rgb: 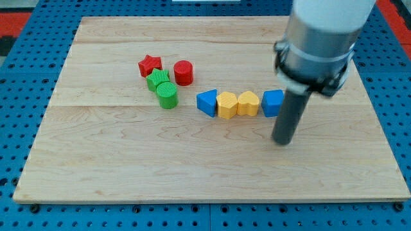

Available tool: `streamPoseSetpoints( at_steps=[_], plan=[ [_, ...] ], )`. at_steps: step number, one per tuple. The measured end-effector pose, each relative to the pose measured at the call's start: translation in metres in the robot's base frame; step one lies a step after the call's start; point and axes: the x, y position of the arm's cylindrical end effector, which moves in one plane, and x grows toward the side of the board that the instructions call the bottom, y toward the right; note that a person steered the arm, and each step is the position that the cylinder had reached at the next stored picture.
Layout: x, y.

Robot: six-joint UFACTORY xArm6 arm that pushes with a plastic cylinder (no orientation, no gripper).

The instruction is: Adjust the green blocks with red star in a vertical line

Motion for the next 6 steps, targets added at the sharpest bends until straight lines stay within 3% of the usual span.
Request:
streamPoseSetpoints(
  at_steps=[1, 4, 6],
  plan=[
    [-0.004, -0.136],
    [-0.118, -0.155],
    [-0.126, -0.182]
  ],
)
